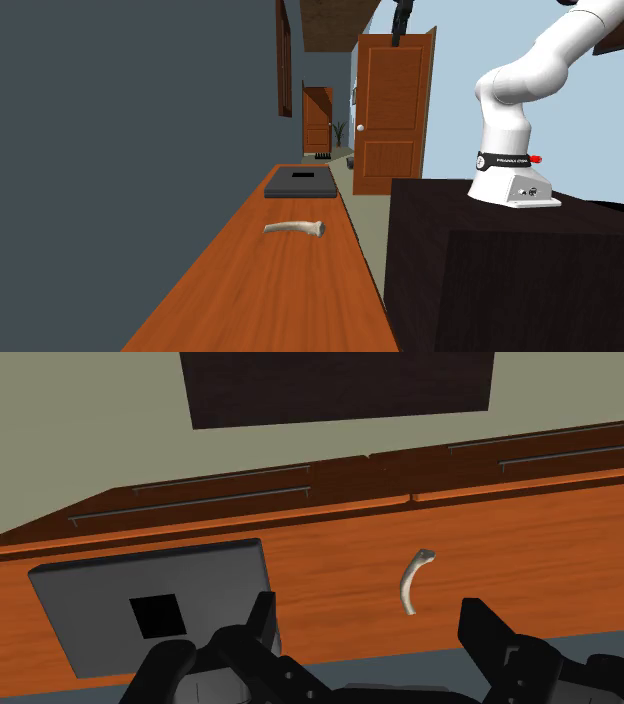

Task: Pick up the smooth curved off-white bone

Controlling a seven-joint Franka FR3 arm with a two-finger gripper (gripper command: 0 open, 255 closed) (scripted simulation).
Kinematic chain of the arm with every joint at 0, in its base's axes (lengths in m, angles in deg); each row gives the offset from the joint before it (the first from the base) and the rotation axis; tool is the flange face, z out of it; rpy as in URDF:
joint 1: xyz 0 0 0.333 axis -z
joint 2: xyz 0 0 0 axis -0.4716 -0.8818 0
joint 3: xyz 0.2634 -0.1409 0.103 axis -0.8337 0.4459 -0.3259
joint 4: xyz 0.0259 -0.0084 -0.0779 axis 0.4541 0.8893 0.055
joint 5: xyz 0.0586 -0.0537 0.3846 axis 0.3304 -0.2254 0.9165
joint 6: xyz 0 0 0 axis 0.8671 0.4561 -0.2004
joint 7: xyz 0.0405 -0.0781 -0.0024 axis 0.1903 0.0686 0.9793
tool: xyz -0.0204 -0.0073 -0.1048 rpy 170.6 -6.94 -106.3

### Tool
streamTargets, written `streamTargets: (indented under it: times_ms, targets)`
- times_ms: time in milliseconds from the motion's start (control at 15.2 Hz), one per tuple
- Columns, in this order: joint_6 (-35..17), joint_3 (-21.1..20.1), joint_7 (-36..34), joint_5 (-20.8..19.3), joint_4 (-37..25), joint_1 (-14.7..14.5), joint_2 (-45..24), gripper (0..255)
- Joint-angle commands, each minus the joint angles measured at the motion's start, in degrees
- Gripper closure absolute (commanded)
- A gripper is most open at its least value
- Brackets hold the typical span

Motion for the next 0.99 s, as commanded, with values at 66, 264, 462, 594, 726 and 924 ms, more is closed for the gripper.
streamTargets:
  times_ms: [66, 264, 462, 594, 726, 924]
  targets:
    - [-1.89, -0.35, -0.39, 0.22, 1.16, -0.16, -0.77, 0]
    - [-7.65, -1.4, -1.52, 0.87, 4.21, -0.69, -3.59, 0]
    - [-13.49, -2.44, -2.62, 1.47, 6.58, -1.25, -7.17, 0]
    - [-17.41, -3.14, -3.33, 1.85, 7.77, -1.61, -9.97, 0]
    - [-21.32, -3.82, -4.05, 2.18, 8.64, -1.98, -13.08, 0]
    - [-27.11, -4.85, -5.12, 2.58, 9.31, -2.48, -18.3, 0]
